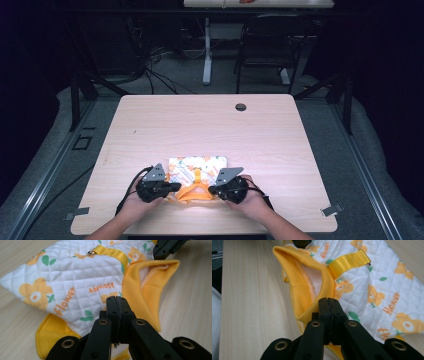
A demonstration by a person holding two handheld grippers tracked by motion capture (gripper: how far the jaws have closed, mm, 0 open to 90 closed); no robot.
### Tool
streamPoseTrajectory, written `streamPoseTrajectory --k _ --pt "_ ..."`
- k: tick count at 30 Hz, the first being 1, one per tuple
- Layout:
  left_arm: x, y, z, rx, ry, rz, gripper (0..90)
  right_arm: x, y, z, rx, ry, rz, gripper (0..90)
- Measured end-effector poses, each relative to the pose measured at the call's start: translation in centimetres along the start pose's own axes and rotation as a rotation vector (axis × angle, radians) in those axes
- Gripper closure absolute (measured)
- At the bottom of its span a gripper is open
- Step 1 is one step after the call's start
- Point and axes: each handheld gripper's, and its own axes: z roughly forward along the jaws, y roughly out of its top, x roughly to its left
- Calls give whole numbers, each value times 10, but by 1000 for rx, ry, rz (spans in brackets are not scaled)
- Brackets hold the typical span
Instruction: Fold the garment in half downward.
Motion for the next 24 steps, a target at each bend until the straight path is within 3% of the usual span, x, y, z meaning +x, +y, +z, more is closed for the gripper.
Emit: streamPoseTrajectory --k 13,24 --pt "-4 -18 1 27 -9 -8 899 5 -12 4 17 13 13 895" --pt "-4 -20 2 20 -5 -8 899 4 -13 6 6 12 28 892"
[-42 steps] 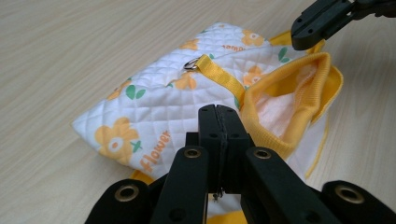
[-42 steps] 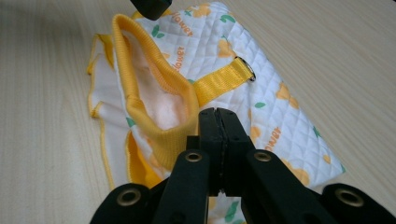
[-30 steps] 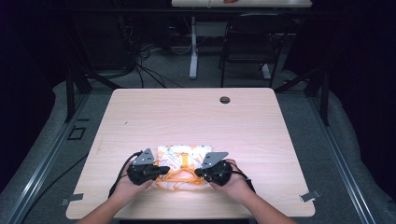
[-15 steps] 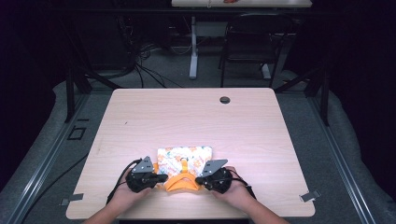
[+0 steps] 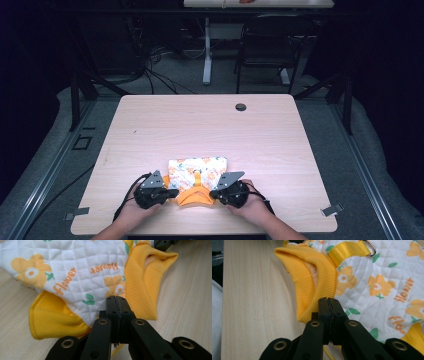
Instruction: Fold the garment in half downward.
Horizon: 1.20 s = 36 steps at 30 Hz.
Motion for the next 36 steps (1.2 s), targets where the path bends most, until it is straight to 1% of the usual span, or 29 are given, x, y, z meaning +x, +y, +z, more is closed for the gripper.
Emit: streamPoseTrajectory --k 3,6,8,9,14,15,17,19,22,26,27,29,30,32,34,36 --pt "0 0 1 -1 1 -7 900 -1 0 1 2 3 5 893" --pt "2 1 2 -2 3 -6 900 -2 1 2 -4 -1 11 893" --pt "3 2 2 -3 3 -13 900 -3 1 2 0 0 7 892" --pt "5 2 3 -4 6 -23 900 -4 2 2 4 -7 8 893" --pt "7 5 5 -2 17 -22 900 -7 3 3 5 -14 9 893" --pt "8 6 6 -2 24 -22 899 -8 3 3 4 -17 17 893" --pt "10 8 7 -2 27 -27 900 -11 3 3 9 -13 18 893" --pt "12 9 9 -3 31 -24 900 -12 3 4 1 -15 31 893" --pt "13 10 10 -4 32 -31 900 -15 2 4 -7 -21 41 894" --pt "16 13 13 -5 44 -32 900 -18 2 5 -11 -24 54 894" --pt "18 14 14 -12 48 -43 900 -20 3 5 -10 -27 62 895" --pt "19 14 15 -15 48 -46 900 -21 3 5 -6 -28 62 895" --pt "22 14 16 -22 51 -58 900 -23 5 5 7 -45 47 896" --pt "23 15 16 -26 52 -63 900 -25 6 7 2 -45 58 897" --pt "27 15 18 -37 55 -83 900 -28 8 8 4 -46 61 897" --pt "28 15 18 -38 51 -85 900 -29 8 9 5 -48 62 897"
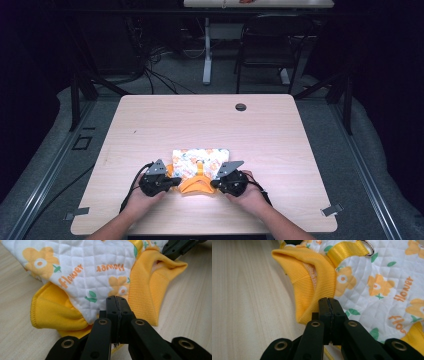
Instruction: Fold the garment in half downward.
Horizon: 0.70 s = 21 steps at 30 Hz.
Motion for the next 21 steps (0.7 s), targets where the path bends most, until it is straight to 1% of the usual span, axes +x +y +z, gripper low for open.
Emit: streamPoseTrajectory --k 1,4,5,8,10,11,13,14,15,16,17,19,21 --pt "2 1 1 -4 0 -14 900 -3 1 1 -1 -5 5 897" --pt "4 3 2 1 11 -10 900 -5 2 3 -5 -3 16 898" --pt "7 4 4 0 19 -11 900 -8 2 4 -10 -3 25 898" --pt "9 6 5 -3 25 -18 900 -9 3 5 -12 -9 28 897" --pt "13 7 7 -15 37 -29 900 -13 5 6 -5 -17 29 898" --pt "14 7 8 -19 35 -35 900 -14 5 8 -15 -17 37 898" --pt "17 7 9 -29 38 -52 900 -17 7 9 -9 -23 39 898" --pt "17 7 9 -29 38 -52 900 -17 7 9 -9 -23 39 898" --pt "20 8 11 -40 41 -69 900 -21 9 10 -5 -30 43 898" --pt "22 8 12 -47 45 -76 900 -23 9 12 -17 -33 52 898" --pt "24 8 12 -50 47 -82 900 -24 9 12 -18 -31 62 898" --pt "25 9 13 -49 45 -88 900 -26 9 13 -16 -34 66 898" --pt "28 13 15 -39 68 -79 900 -30 10 16 -33 -43 83 898"
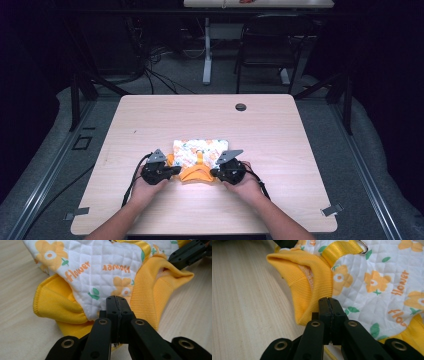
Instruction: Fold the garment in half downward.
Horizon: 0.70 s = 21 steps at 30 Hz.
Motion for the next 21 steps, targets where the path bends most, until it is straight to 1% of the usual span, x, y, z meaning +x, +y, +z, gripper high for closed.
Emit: streamPoseTrajectory --k 1,2,3,5,7,9,13,18,20,21 --pt "0 0 0 0 0 0 900 -1 1 1 -1 -3 2 898" --pt "1 2 2 -3 8 0 900 -2 1 1 4 -9 3 897" --pt "3 2 2 -4 12 -3 900 -3 2 2 -4 -10 7 898" --pt "4 2 2 -6 10 -10 900 -5 2 3 -2 -10 9 898" --pt "6 2 3 -17 13 -22 900 -7 2 4 -16 -13 26 897" --pt "8 3 4 -20 15 -33 900 -8 2 5 -22 -13 33 897" --pt "9 5 6 -12 25 -24 900 -9 2 5 -23 -22 29 897" --pt "8 7 6 -7 31 -31 900 -10 2 5 -35 -31 57 889" --pt "7 7 6 -9 33 -30 899 -10 2 4 -30 -35 51 884" --pt "7 7 5 -12 34 -38 899 -8 2 4 -38 -37 55 882"
